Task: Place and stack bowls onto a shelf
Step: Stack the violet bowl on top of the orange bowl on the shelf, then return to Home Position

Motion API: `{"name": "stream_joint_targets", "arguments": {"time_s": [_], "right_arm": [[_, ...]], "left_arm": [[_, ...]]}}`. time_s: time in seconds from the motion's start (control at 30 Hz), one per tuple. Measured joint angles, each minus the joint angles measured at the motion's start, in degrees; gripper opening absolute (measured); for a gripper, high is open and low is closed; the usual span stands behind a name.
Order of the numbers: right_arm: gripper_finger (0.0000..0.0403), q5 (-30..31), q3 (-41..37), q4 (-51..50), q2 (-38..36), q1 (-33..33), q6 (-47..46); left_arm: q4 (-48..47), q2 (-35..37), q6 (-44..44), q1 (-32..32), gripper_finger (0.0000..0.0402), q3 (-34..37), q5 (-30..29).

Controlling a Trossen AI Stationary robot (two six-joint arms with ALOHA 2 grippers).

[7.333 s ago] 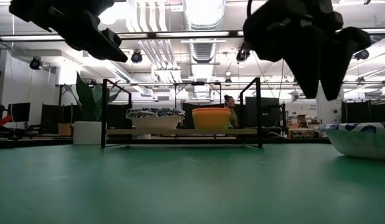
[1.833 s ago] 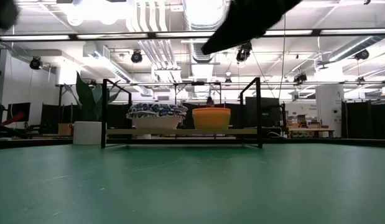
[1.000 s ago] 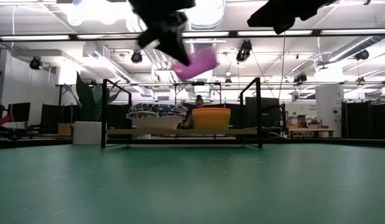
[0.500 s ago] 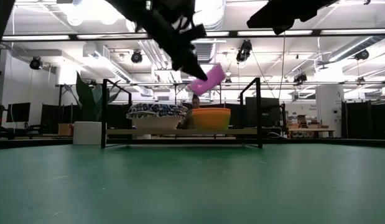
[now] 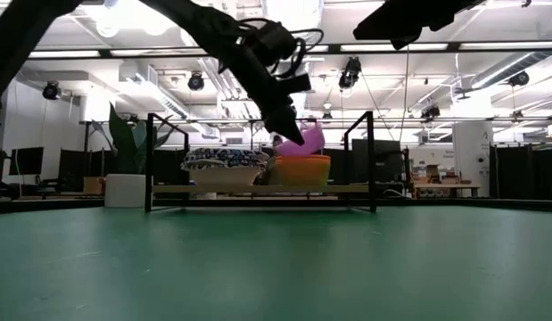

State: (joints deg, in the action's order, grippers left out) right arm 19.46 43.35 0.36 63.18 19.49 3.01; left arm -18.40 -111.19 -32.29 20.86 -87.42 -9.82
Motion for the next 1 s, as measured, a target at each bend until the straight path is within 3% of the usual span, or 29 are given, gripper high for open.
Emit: {"name": "stream_joint_targets", "arguments": {"time_s": [0.23,0.53,0.77,0.9,1.0], "right_arm": [[0.0068,0.01,-0.3,-0.05,0.0,0.0,-0.42],[0.0068,0.0,-0.42,-0.05,0.0,0.0,-1.98],[0.0068,0.02,-0.92,1.12,0.0,0.0,-1.97],[0.0068,-0.42,-4.11,7.47,0.0,0.0,-0.1],[0.0068,-3.09,-8.2,14.73,-0.01,-0.48,2.97]], "left_arm": [[-6.39,-3.6,0.15,-0.06,0.0047,-5.53,0.02],[-13.33,-2.02,2.92,-0.22,0.01,-6.72,-0.13],[-21.35,2.18,11.43,-2.28,0.0107,-6.72,-0.11],[-24.88,6.28,20.38,-6.42,0.0101,-6.06,-0.08],[-21.24,10.53,21.29,-11.67,0.0095,-2.02,0.3]]}}
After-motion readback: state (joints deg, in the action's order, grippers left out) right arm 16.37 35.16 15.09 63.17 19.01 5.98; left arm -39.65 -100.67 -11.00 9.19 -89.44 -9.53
